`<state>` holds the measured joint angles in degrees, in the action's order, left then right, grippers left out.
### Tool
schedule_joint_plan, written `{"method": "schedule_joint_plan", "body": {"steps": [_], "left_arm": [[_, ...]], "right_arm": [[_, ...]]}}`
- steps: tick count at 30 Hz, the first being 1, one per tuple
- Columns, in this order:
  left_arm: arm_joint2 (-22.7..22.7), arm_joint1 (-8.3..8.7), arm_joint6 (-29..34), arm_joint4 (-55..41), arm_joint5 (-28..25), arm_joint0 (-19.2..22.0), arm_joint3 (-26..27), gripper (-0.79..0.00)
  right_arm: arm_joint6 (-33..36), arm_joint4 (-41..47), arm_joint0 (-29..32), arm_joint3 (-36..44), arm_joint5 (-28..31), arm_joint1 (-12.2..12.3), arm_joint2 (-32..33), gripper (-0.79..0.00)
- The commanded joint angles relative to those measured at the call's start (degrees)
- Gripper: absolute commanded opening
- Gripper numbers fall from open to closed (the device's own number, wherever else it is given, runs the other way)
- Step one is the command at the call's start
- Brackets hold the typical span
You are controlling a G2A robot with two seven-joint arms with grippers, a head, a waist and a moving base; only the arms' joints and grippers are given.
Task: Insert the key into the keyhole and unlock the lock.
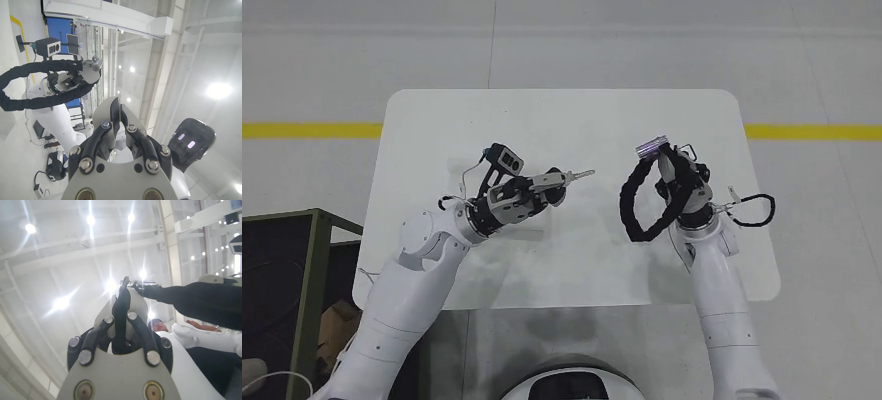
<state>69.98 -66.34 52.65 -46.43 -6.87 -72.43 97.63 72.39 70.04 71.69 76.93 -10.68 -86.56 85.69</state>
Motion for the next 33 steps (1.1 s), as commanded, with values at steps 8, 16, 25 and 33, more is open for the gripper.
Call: {"method": "schedule_joint_plan", "body": {"steps": [8,16,25,33], "left_arm": [[-3.26,-1.84,-4.88,-0.67,-2.28,0.22,-2.53,-0.785],[-2.43,-2.53,-3.16,-1.04,-1.71,0.47,-3.77,-0.785],[-0.94,-3.27,-1.94,-2.0,-2.53,0.37,-3.92,-0.785],[2.23,-4.2,-2.43,-8.41,-9.09,-2.5,-0.22,-0.785]], "right_arm": [[-0.47,2.07,1.3,1.82,3.65,-0.59,-5.04,-0.785],[1.35,0.27,1.74,2.18,4.79,-0.15,-5.45,-0.785],[2.92,-5.13,0.84,1.52,9.48,0.65,-4.52,-0.785],[6.55,-33.99,-2.96,-0.26,10.91,4.06,-1.61,-0.785]]}}
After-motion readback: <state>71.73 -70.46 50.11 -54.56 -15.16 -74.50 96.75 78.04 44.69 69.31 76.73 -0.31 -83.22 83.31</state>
